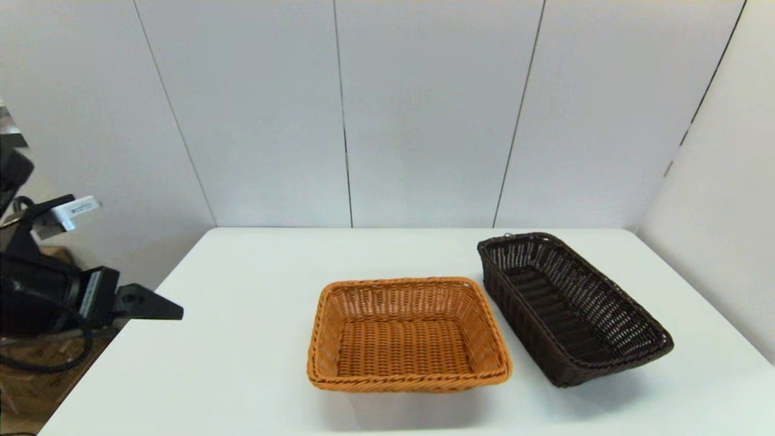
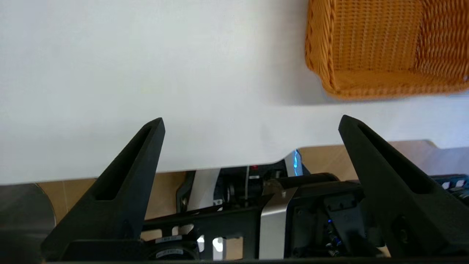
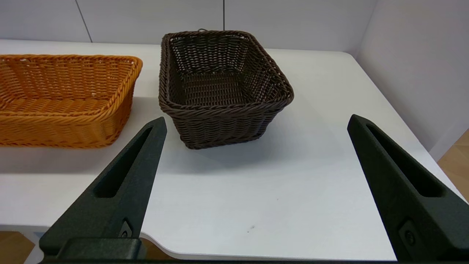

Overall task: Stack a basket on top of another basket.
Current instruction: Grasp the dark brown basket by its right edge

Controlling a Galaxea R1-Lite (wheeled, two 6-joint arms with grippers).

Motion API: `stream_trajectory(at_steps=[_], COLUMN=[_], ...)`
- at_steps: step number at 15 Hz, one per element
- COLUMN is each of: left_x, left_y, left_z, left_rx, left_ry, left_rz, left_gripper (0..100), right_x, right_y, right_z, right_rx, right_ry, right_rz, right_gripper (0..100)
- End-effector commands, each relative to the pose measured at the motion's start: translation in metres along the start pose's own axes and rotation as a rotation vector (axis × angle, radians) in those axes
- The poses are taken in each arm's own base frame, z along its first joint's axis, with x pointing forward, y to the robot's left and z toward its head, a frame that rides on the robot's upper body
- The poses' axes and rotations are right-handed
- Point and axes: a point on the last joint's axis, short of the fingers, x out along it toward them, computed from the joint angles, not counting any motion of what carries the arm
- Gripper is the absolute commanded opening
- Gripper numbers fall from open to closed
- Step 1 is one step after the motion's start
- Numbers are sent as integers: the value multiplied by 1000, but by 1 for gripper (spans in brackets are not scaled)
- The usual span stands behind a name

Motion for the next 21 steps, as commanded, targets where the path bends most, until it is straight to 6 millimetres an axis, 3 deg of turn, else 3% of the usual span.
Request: stream_trajectory(at_steps=[1, 6, 12, 21], left_x=[-42, -66, -79, -77], left_y=[-1, 3, 11, 26], left_z=[-61, -119, -187, -269], left_rx=[70, 112, 144, 177], left_ry=[-132, -267, -387, -512], left_rz=[-29, -53, -73, -91], left_gripper=[100, 100, 100, 100], right_x=[0, 0, 0, 0], right_y=[0, 0, 0, 0], right_z=[0, 0, 0, 0], right_rx=[0, 0, 0, 1], right_ry=[1, 3, 3, 1], right_rz=[-1, -1, -1, -3], right_gripper=[100, 100, 100, 100])
